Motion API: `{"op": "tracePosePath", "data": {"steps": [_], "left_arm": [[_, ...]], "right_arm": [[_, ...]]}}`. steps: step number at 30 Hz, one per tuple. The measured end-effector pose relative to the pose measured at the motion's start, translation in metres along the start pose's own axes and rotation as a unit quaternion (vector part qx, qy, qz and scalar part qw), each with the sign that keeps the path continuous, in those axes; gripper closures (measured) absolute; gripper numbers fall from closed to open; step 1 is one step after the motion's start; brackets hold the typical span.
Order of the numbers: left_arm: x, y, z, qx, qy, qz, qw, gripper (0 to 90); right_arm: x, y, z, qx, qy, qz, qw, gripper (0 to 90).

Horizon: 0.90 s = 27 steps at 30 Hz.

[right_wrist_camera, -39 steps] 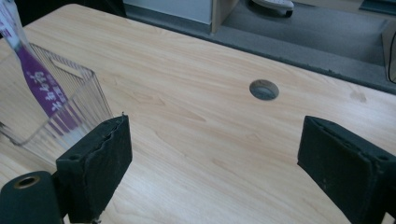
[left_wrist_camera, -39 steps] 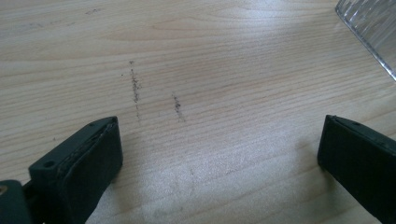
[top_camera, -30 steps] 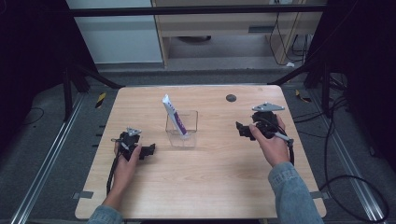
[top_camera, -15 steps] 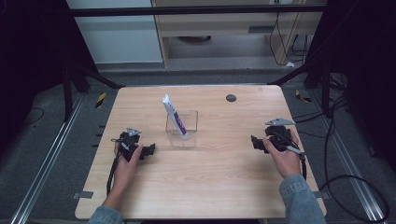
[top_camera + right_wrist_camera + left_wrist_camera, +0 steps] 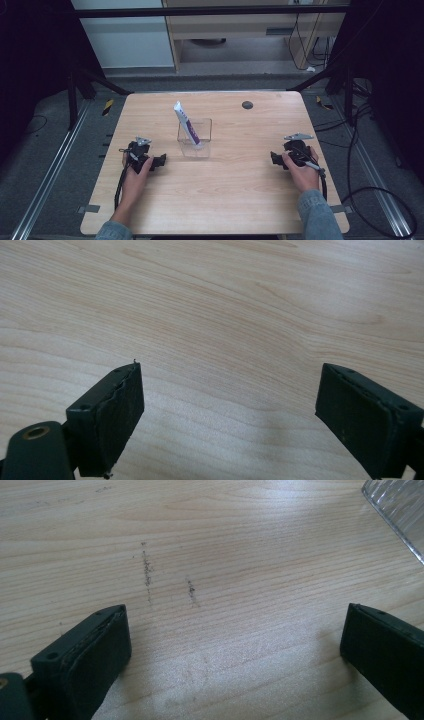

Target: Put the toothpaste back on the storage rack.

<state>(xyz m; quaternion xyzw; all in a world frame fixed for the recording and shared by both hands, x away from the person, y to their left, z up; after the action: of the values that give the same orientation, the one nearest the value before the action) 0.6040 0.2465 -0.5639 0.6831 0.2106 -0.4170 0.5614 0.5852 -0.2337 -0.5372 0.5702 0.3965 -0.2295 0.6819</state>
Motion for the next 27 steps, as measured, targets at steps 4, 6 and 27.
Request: {"op": "tracePosePath", "data": {"steps": [4,6,27], "left_arm": [[0.0,0.0,0.0,-0.001,0.001,0.0,1.0,0.0],[0.0,0.0,0.0,-0.001,0.001,0.0,1.0,0.0],[0.0,0.0,0.0,-0.001,0.001,0.0,1.0,0.0]], "right_arm": [[0.008,0.002,-0.002,0.014,0.006,0.007,0.9999,12.2],[0.012,0.004,-0.002,0.02,0.002,0.013,0.9997,12.1],[0.036,0.001,0.003,0.052,-0.018,0.016,0.9984,6.8]]}}
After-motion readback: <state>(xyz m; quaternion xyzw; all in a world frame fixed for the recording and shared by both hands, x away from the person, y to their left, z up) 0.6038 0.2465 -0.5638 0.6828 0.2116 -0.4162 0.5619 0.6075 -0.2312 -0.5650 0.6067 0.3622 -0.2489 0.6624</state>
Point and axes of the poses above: each handheld gripper's, and its own axes: x roughly forward along the jaws, y roughly out of its top, z roughly to its right, the point moved 8 cm from there along x, roughly forward along the jaws, and after that the axes turned 9 degrees about -z, right-handed, at the moved point
